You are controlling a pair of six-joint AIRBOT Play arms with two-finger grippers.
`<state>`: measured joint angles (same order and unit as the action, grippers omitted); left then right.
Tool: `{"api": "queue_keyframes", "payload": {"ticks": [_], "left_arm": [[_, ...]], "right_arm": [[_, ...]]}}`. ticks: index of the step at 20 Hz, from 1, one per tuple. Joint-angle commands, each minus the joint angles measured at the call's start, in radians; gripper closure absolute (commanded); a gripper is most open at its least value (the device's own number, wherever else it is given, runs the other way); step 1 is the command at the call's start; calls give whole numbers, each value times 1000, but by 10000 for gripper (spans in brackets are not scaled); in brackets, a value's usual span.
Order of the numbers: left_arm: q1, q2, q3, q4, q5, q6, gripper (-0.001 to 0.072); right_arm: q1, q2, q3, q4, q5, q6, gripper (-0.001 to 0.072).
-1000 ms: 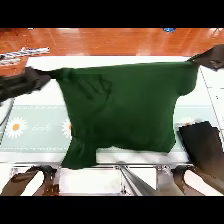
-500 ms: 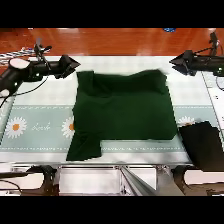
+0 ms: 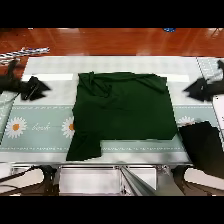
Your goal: Fold the shirts.
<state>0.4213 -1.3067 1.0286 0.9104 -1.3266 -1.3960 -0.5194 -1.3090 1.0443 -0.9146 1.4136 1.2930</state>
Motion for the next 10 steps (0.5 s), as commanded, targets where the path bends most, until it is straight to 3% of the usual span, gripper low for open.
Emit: {"api": "queue_keyframes", "payload": {"ticks": [1, 4, 10], "left_arm": [[138, 221, -350, 27, 25, 6, 198], [163, 273, -499, -13, 17, 71, 198], [162, 273, -534, -40, 19, 103, 198]], "right_arm": [[-34, 249, -335, -135, -23, 37, 308], [-34, 376, -467, -184, -5, 80, 308], [-34, 400, -564, -272, -21, 154, 307]]}}
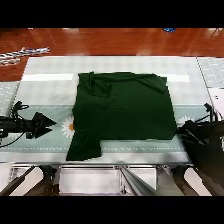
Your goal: Fold the shirts.
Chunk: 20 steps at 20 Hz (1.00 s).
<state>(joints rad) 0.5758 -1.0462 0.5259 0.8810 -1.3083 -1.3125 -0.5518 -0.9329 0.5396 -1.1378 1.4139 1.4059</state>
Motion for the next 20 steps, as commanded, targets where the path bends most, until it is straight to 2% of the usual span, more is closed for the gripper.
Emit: {"api": "queue_keyframes", "payload": {"ticks": [1, 6, 10, 14, 15, 16, 17, 18, 20], "left_arm": [[8, 12, -32, -10, 0, 27, 198], [8, 12, -31, -10, 0, 30, 198], [8, 12, -32, -11, -2, 37, 198], [8, 12, -32, -11, -13, 37, 198], [8, 12, -32, -11, -21, 37, 198], [8, 12, -32, -10, -26, 37, 198], [7, 12, -32, -10, -27, 37, 198], [7, 12, -32, -10, -27, 37, 198], [2, 12, -32, -10, -27, 37, 198]], "right_arm": [[-1, 24, -69, -39, -34, 42, 307], [-1, 4, -80, -10, -122, 73, 308], [0, -90, -80, 131, -224, 34, 308], [162, -200, -70, 186, -348, 24, 321], [204, -220, -53, 200, -380, 24, 368], [230, -235, -32, 210, -396, 23, 452], [252, -248, -3, 221, -399, 3, 648], [267, -251, 25, 232, -399, -23, 687], [275, -249, 82, 253, -376, -39, 688]]}}
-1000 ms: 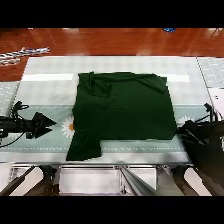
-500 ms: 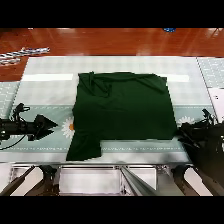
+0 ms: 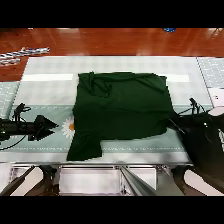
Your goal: Fold the shirts.
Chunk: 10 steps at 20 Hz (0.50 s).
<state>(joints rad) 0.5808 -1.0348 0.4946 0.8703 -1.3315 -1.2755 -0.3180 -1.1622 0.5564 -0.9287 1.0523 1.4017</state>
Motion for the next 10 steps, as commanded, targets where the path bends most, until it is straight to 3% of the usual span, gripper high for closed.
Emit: {"api": "queue_keyframes", "payload": {"ticks": [1, 5, 10], "left_arm": [[-18, 0, -3, 0, -3, 0, 198], [-161, -29, -9, -20, 74, -3, 199], [-329, -156, -3, -227, 259, 12, 199]], "right_arm": [[40, -20, 92, 43, 1, -40, 688], [41, -21, 138, 48, 28, -57, 688], [41, -20, 138, 48, 59, -80, 687]]}}
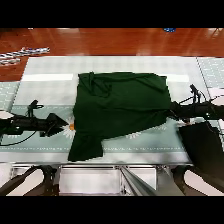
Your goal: Fold the shirts.
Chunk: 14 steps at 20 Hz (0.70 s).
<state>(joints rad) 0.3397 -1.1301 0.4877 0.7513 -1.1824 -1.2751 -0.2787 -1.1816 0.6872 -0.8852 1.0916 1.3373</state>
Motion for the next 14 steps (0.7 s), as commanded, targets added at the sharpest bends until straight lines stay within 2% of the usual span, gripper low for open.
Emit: {"api": "queue_keyframes", "payload": {"ticks": [1, 4, 7, 8, 9, 10, 14], "left_arm": [[-117, -82, 8, -129, 142, 11, 199], [-209, -136, 21, -160, 212, 10, 199], [-278, -196, 32, -161, 219, 8, 202], [-291, -216, 40, -161, 218, 7, 248], [-291, -225, 53, -161, 205, 8, 577], [-288, -222, 74, -161, 193, 12, 684], [-233, -163, 294, -161, 36, 10, 684]], "right_arm": [[2, -1, 8, 5, 20, -16, 688], [2, -1, 8, 16, 20, -23, 688], [2, -1, 8, 25, 19, -27, 688], [2, -1, 8, 28, 20, -31, 687], [2, -1, 8, 37, 21, -32, 688], [2, -1, 10, 56, 27, -44, 688], [2, -1, 193, 76, 119, -63, 688]]}}
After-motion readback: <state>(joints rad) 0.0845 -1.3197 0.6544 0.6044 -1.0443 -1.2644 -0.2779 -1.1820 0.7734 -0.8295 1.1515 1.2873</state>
